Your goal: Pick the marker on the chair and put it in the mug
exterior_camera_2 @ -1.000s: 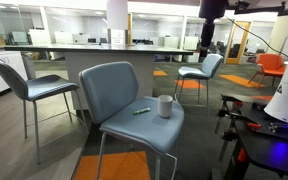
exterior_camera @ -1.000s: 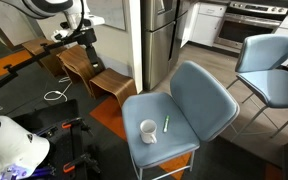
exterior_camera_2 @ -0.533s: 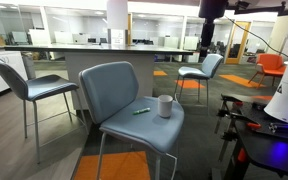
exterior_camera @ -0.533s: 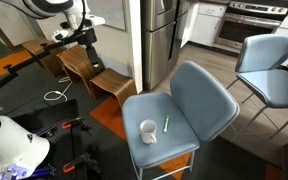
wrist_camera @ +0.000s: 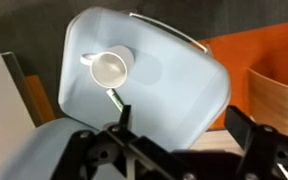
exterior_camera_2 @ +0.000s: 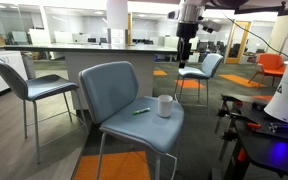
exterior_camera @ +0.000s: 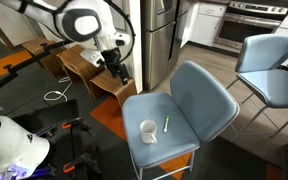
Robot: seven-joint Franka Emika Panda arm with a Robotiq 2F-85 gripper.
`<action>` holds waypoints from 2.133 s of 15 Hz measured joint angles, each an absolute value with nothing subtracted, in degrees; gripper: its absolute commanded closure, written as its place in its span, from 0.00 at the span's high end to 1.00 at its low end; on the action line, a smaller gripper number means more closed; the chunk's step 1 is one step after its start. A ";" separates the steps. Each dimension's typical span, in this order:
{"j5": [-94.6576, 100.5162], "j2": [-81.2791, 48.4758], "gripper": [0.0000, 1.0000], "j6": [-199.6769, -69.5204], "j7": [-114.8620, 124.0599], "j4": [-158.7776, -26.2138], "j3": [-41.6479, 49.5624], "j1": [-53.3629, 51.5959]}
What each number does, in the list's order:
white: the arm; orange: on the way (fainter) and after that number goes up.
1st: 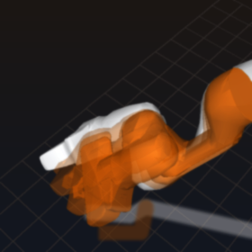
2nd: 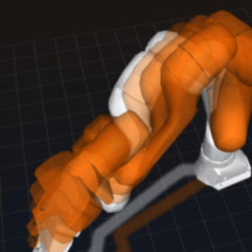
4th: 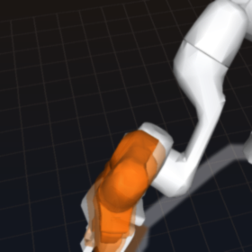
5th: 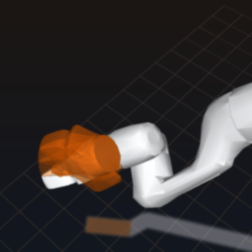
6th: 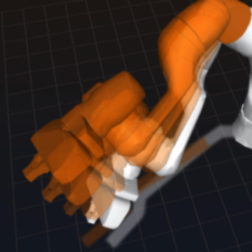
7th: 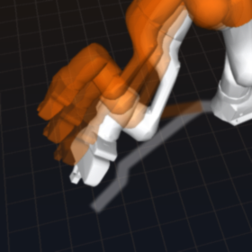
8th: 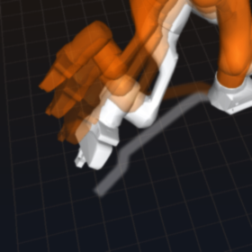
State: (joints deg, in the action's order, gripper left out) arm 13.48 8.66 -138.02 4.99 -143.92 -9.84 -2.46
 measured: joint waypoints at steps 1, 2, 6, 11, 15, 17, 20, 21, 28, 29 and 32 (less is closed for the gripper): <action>13.48 5.52 1.00 -141.37 0.88 -143.64 -7.90 -2.15; 13.47 1.99 1.00 -144.80 -3.42 -143.07 -6.12 -1.83; 12.91 -12.65 1.00 -153.20 -16.71 -136.68 -3.03 -0.23; 12.89 -28.68 1.00 -155.32 -26.11 -123.72 -3.78 1.60; 13.21 -38.66 1.00 -155.31 -31.52 -114.01 -4.30 2.90; 13.22 -43.25 1.00 -155.25 -34.02 -109.50 -5.10 4.21; 13.22 -49.42 1.00 -154.69 -37.17 -103.09 -6.06 6.16; 13.22 -51.27 1.00 -154.32 -38.21 -100.97 -6.36 6.90; 13.19 -62.00 0.92 -149.00 -43.88 -87.28 -8.02 10.76; 13.19 -63.22 0.89 -148.28 -44.34 -85.58 -8.19 10.89; 13.16 -66.47 0.56 -146.10 -45.23 -80.86 -8.46 10.91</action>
